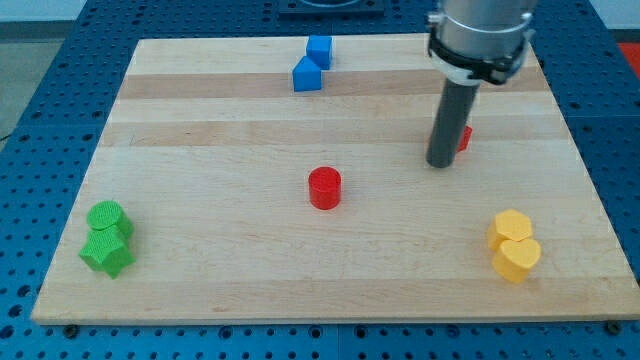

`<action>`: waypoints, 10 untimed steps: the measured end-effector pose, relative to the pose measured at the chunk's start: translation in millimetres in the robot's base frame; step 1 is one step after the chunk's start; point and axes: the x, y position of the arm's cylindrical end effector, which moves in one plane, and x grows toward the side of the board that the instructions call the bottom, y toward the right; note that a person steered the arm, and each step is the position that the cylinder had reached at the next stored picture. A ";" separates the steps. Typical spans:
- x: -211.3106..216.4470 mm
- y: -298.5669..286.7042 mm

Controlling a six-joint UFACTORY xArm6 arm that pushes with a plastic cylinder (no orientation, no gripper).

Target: Slide the red circle closer to the red star

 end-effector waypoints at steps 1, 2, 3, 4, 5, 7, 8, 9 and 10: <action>19.6 26.5; 99.6 -1.9; 138.8 -101.2; 116.1 -191.5; 70.1 -173.2; 45.3 -77.1; 80.8 -89.8; 68.1 -46.4; 27.5 -23.1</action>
